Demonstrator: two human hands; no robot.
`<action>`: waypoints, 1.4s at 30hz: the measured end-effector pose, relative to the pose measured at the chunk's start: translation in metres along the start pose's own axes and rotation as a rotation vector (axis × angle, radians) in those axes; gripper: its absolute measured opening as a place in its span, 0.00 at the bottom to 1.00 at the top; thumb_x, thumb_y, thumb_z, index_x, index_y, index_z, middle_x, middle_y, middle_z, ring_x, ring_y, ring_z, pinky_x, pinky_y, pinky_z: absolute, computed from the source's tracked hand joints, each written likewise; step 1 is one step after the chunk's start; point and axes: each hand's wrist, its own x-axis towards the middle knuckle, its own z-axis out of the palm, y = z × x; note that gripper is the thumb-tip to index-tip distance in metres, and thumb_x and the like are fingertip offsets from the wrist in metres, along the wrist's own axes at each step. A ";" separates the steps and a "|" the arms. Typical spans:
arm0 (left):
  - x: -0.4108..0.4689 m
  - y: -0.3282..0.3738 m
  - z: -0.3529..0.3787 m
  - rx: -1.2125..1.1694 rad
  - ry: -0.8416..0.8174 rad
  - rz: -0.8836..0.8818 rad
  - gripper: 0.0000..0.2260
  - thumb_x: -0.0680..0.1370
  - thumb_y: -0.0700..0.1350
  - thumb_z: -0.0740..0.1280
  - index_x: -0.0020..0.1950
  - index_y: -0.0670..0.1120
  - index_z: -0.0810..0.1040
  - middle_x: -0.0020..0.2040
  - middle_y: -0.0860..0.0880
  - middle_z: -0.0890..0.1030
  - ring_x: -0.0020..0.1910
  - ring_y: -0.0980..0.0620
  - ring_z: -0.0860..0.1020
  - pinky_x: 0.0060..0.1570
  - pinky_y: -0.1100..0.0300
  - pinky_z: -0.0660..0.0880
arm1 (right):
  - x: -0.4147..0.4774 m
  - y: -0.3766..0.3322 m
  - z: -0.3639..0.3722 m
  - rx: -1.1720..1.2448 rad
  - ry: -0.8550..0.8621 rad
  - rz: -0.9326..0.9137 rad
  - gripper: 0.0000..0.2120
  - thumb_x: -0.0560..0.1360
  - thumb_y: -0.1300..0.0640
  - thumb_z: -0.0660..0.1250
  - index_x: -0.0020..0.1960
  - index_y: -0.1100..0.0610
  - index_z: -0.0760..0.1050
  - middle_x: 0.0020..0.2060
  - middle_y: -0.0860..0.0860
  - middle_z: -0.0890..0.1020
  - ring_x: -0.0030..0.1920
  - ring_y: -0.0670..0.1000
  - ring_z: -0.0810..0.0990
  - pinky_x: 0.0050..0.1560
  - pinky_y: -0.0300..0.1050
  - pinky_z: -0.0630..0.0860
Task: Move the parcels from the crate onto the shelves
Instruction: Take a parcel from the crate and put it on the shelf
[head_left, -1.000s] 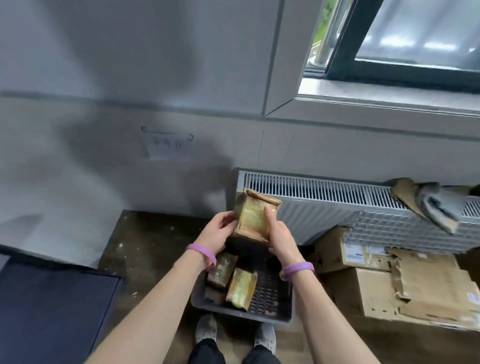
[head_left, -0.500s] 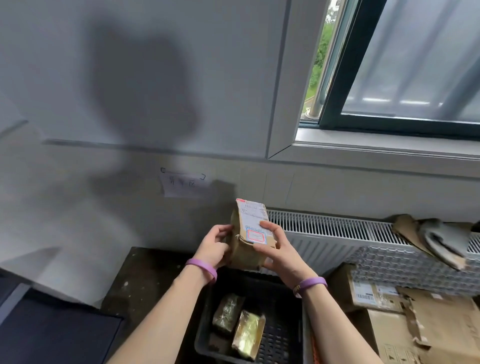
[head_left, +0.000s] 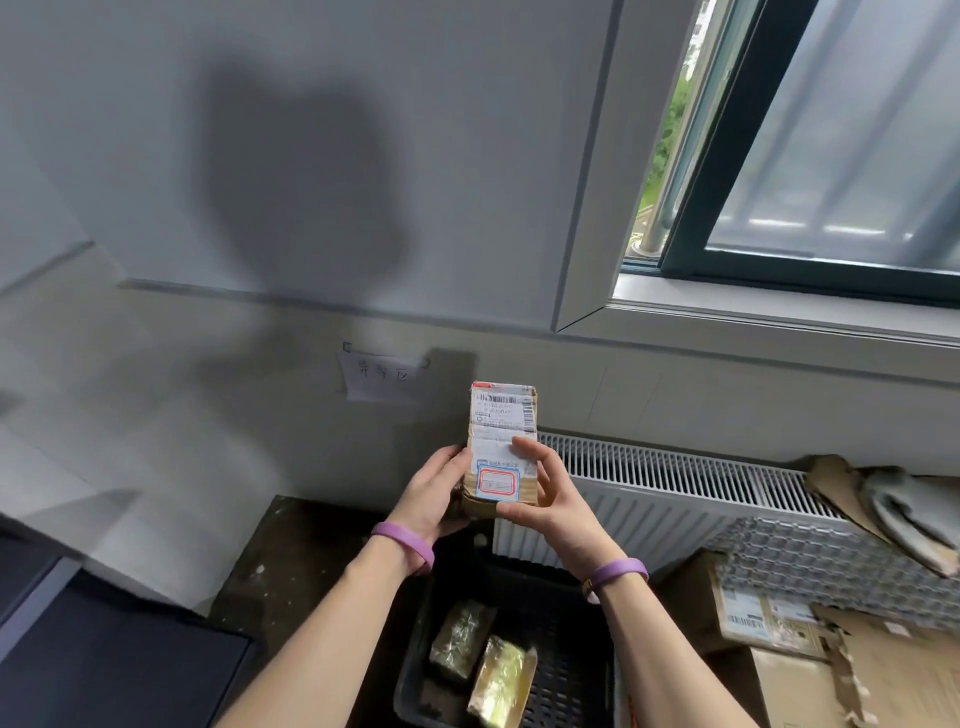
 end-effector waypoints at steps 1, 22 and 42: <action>-0.002 0.002 -0.006 0.000 0.009 0.025 0.10 0.79 0.56 0.61 0.56 0.55 0.78 0.51 0.52 0.84 0.48 0.55 0.83 0.39 0.59 0.77 | 0.004 -0.001 0.008 -0.032 -0.016 -0.021 0.35 0.67 0.72 0.74 0.68 0.51 0.67 0.66 0.51 0.74 0.63 0.50 0.79 0.57 0.41 0.77; -0.228 -0.069 -0.137 -0.274 0.997 0.225 0.07 0.80 0.46 0.61 0.53 0.56 0.78 0.47 0.60 0.84 0.47 0.65 0.80 0.42 0.64 0.79 | -0.014 0.034 0.253 -0.165 -0.852 -0.038 0.38 0.63 0.76 0.74 0.67 0.54 0.69 0.60 0.46 0.79 0.55 0.44 0.82 0.50 0.33 0.77; -0.512 -0.146 -0.163 -0.483 1.584 0.301 0.10 0.80 0.57 0.56 0.52 0.58 0.77 0.50 0.60 0.80 0.52 0.59 0.79 0.49 0.58 0.77 | -0.231 0.044 0.462 -0.181 -1.429 -0.142 0.36 0.66 0.65 0.78 0.68 0.45 0.69 0.60 0.40 0.79 0.61 0.48 0.79 0.57 0.43 0.78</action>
